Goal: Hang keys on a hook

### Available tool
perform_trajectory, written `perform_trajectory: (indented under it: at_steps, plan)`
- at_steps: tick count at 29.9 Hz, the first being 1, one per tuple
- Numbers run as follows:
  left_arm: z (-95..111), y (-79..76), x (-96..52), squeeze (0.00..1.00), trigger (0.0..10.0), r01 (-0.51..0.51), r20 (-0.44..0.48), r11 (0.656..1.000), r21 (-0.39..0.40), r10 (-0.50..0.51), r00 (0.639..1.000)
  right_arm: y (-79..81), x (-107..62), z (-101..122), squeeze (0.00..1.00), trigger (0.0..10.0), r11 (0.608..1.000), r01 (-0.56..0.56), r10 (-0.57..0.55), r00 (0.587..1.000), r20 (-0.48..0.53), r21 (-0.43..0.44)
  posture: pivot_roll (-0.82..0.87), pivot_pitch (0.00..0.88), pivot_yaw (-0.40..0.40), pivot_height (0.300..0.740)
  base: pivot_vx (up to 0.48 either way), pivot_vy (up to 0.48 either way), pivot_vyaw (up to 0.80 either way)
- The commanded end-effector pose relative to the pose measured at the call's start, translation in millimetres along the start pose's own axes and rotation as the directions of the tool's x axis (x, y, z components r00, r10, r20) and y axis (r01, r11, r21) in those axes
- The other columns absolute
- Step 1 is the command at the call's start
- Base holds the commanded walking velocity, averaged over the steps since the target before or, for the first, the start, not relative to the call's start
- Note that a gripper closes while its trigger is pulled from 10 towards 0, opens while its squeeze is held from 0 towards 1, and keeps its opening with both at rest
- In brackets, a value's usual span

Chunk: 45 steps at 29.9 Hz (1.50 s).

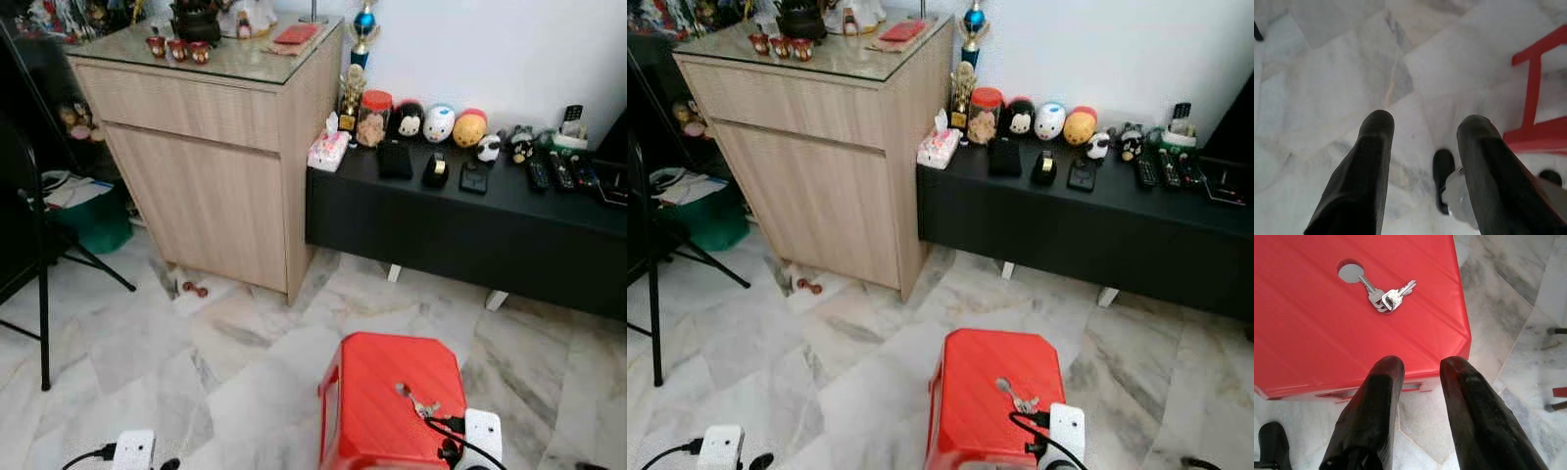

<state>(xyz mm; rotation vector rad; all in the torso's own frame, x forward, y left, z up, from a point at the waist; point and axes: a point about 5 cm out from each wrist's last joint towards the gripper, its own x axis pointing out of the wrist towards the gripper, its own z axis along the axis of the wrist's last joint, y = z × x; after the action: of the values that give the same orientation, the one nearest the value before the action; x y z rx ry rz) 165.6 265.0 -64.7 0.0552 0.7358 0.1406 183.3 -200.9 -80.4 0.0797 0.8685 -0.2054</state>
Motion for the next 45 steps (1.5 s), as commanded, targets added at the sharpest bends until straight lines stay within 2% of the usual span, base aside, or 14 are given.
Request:
perform_trajectory:
  at_steps: [1, 2, 3, 4, 5, 10, 17, 19, 24, 31, 38, 42, 45]
  plan:
    - [28, -21.0, 11.8, 0.0, 10.0, 0.028, 0.108, 0.999, 0.027, -0.031, 0.994, -1.8, 0.8, 6, 0.0, 10.0, 1.0, 0.002, -0.003, 1.0, 0.028, 0.013, 0.13, 0.051, -0.06, 0.681, 0.0, 0.0, 0.0]
    - [28, -21.0, 11.8, 0.0, 10.0, 0.028, 0.108, 0.999, 0.027, -0.031, 0.994, -1.8, 0.8, 6, 0.0, 10.0, 1.0, 0.002, -0.003, 1.0, 0.028, 0.013, 0.13, 0.051, -0.06, 0.681, 0.0, 0.0, 0.0]
    - [78, -51.8, 24.6, 0.0, 10.0, 0.074, 0.269, 0.995, 0.07, -0.09, 0.959, -1.6, 0.9, 7, 0.0, 10.0, 1.0, -0.002, 0.002, 0.999, 0.036, 0.012, 0.13, 0.052, -0.062, 0.681, 0.0, 0.0, 0.0]
    - [94, -59.8, 26.3, 0.0, 10.0, 0.092, 0.325, 0.993, 0.074, -0.111, 0.939, -1.6, 0.9, 7, 0.0, 10.0, 1.0, -0.004, 0.004, 0.999, 0.038, 0.009, 0.13, 0.052, -0.062, 0.681, 0.0, 0.0, 0.0]
    - [94, -59.8, 26.3, 0.0, 10.0, 0.092, 0.325, 0.993, 0.074, -0.111, 0.939, -1.6, 0.9, 7, 0.0, 10.0, 1.0, -0.004, 0.004, 0.999, 0.038, 0.009, 0.13, 0.052, -0.062, 0.681, 0.0, 0.0, 0.0]
    - [125, -66.0, 23.3, 0.0, 10.0, 0.141, 0.465, 0.986, 0.088, -0.166, 0.87, -0.7, 1.4, 11, 0.0, 10.0, 1.0, -0.014, 0.014, 0.998, 0.053, 0.007, 0.13, 0.053, -0.064, 0.681, 0.0, 0.0, 0.0]
    - [134, -68.6, 18.2, 0.0, 10.0, 0.147, 0.534, 0.986, 0.077, -0.166, 0.829, 1.4, 2.5, 19, 0.0, 10.0, 1.0, -0.017, 0.017, 0.996, 0.089, -0.002, 0.13, 0.056, -0.066, 0.681, 0.0, 0.0, 0.0]
    - [134, -69.1, 17.3, 0.0, 10.0, 0.146, 0.539, 0.987, 0.073, -0.162, 0.827, 1.8, 2.8, 21, 0.0, 10.0, 1.0, -0.017, 0.017, 0.995, 0.101, -0.004, 0.13, 0.056, -0.066, 0.681, 0.0, 0.0, 0.0]
    - [120, -69.9, 11.2, 0.0, 10.0, 0.153, 0.534, 0.986, 0.069, -0.166, 0.829, 7.8, 4.6, 45, 0.0, 10.0, 0.998, -0.04, 0.047, 0.978, 0.203, -0.04, 0.14, 0.056, -0.072, 0.681, 0.0, 0.0, 0.0]
    - [109, -69.6, 8.1, 0.0, 10.0, 0.151, 0.52, 0.988, 0.037, -0.148, 0.841, 10.8, 3.0, 72, 0.0, 10.0, 0.997, -0.054, 0.072, 0.936, 0.344, -0.061, 0.13, 0.057, -0.081, 0.681, 0.0, 0.0, 0.0]
    - [116, -72.2, 7.9, 0.0, 10.0, 0.157, 0.533, 0.987, 0.03, -0.149, 0.833, 8.9, 4.1, 69, 0.0, 10.0, 0.997, -0.026, 0.046, 0.947, 0.319, -0.067, 0.13, 0.056, -0.084, 0.681, 0.0, 0.0, 0.0]
    - [119, -71.5, 8.1, 0.0, 10.0, 0.159, 0.537, 0.987, 0.028, -0.149, 0.831, 10.9, 3.7, 70, 0.0, 10.0, 0.997, -0.028, 0.05, 0.943, 0.33, -0.072, 0.13, 0.057, -0.083, 0.652, 0.0, 0.0, 0.0]
    - [120, -71.7, 7.5, 0.0, 10.0, 0.157, 0.537, 0.987, 0.026, -0.146, 0.831, 12.2, 3.8, 69, 0.0, 10.0, 0.997, -0.026, 0.049, 0.944, 0.327, -0.073, 0.13, 0.054, -0.082, 0.652, 0.0, 0.0, 0.0]
